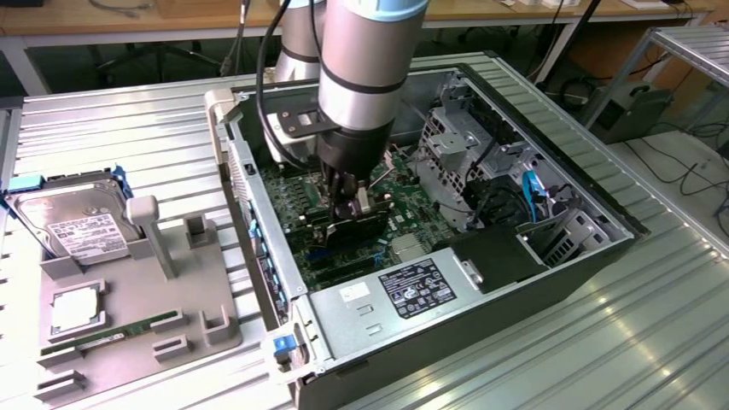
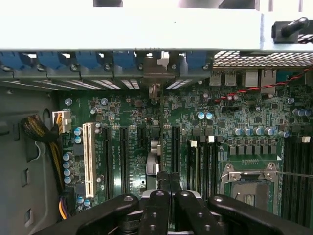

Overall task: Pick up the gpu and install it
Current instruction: 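Press down on the gpu until it lock into place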

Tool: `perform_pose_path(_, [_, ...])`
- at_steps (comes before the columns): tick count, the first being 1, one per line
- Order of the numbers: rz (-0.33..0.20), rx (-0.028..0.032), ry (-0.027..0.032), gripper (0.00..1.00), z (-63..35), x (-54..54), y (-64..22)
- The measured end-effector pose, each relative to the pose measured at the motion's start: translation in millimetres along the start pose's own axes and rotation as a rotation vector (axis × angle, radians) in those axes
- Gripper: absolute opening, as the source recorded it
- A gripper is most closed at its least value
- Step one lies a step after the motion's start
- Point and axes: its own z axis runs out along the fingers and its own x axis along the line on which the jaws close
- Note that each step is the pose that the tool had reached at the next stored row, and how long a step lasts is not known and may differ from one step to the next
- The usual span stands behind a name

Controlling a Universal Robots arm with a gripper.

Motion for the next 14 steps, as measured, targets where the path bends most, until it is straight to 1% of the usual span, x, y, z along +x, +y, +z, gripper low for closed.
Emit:
perform_pose_path(8, [0.0,-0.0001,0.0002,0.13,3.0,0.2,1.5])
perform_pose_path(9, [0.0,0.0007,-0.0014,0.13,4.2,0.1,1.7])
perform_pose_path(14, [0.0,-0.0001,0.0003,0.13,4.8,0.3,2.2])
